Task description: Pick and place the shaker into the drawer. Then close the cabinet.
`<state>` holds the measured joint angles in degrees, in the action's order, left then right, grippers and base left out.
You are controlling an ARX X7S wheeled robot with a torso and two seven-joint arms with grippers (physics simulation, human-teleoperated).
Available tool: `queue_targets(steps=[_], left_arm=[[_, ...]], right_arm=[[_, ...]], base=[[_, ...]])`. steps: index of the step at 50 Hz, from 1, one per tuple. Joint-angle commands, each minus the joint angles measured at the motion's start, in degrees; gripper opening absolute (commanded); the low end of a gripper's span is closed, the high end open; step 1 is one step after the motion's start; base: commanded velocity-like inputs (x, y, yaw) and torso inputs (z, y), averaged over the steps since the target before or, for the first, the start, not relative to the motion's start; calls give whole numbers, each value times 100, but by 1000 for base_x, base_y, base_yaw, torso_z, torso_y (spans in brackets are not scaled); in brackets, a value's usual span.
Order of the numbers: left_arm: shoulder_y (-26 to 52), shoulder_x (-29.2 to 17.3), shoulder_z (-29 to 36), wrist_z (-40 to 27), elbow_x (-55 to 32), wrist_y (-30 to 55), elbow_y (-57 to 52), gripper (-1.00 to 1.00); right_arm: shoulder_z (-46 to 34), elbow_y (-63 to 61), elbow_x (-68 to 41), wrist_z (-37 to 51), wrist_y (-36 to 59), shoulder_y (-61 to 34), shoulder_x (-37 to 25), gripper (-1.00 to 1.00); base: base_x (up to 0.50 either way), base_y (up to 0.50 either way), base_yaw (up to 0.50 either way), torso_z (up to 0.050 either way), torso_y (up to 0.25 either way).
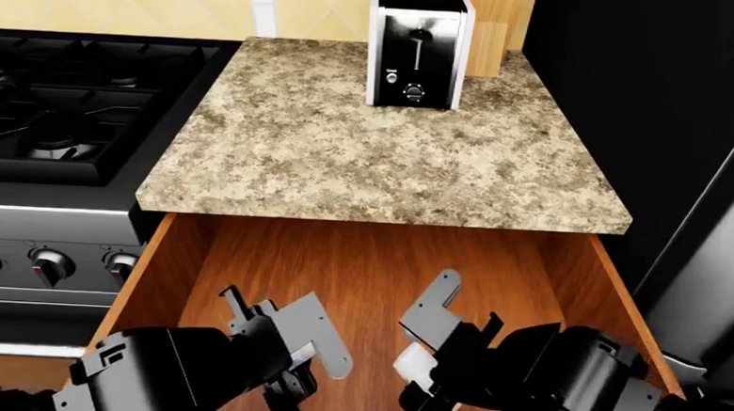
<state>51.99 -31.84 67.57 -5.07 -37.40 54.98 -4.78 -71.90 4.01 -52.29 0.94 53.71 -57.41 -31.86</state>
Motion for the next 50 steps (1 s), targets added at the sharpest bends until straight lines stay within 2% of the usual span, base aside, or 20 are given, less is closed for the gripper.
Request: queue_targets(steps=[1,21,22,23,50], left_arm=[[-16,55,39,-3,21,-57,146,-100],[-35,113,45,12,53,-137,302,-100],[-31,116,37,6,42,-120,300,-100],[-30,124,23,-7,31,-108,307,100],[229,42,-379,-246,-197,98,-14,100]], right_arm=[[-37,152,177,-95,-94,-5,79,-100],[-113,275,237,-121,-127,49,152,-100],[-114,274,239,-113,-122,48,152,100],[-111,272,233,-103,-110,46,154,100],[26,-94,67,122,184,-185,29,100]], base=[[0,0,0,0,0],[0,0,0,0,1],[0,0,0,0,0],[0,0,0,0,0],[0,0,0,0,0]])
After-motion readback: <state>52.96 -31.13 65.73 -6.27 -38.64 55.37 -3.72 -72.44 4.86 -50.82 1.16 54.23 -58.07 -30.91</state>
